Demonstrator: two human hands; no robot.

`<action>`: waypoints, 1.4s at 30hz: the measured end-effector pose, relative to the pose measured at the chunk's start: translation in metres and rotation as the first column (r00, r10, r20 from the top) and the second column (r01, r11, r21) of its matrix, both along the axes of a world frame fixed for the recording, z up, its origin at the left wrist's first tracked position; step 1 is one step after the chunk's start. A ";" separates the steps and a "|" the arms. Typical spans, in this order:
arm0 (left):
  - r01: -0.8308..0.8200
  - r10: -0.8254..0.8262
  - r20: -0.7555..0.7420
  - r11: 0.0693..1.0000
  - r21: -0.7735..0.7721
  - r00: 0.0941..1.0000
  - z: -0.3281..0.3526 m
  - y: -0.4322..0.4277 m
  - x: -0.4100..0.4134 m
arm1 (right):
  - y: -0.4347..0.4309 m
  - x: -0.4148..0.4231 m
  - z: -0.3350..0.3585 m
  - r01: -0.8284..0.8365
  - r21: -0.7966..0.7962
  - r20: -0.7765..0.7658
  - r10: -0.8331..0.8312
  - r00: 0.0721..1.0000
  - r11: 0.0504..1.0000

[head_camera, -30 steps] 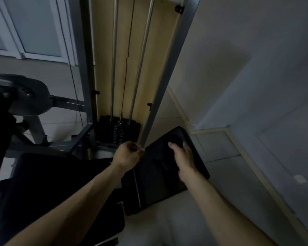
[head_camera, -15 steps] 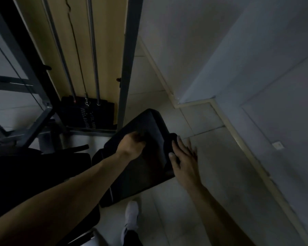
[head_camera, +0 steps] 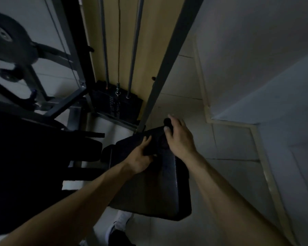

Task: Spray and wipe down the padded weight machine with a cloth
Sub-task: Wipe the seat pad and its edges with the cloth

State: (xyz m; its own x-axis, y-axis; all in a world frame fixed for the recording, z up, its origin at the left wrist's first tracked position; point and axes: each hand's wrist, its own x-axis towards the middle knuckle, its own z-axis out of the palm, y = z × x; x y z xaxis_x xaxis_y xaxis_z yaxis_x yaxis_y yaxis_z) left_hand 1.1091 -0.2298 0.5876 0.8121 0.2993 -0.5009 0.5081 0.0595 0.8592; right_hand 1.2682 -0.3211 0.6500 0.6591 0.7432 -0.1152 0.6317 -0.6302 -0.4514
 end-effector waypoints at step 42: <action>-0.019 0.030 -0.116 0.995 0.099 0.993 -0.088 -0.006 -0.059 | -0.015 -0.094 -0.025 -0.536 -0.644 0.254 0.814 0.523 0.546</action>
State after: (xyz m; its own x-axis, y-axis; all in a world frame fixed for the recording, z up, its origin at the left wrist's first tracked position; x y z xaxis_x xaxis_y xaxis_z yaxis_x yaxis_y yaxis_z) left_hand 1.0500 -0.2358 0.4999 0.7413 0.3705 -0.5597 0.6051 -0.0080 0.7961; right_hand 1.1740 -0.3357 0.6250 0.0229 0.9187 -0.3943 0.9672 0.0795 0.2413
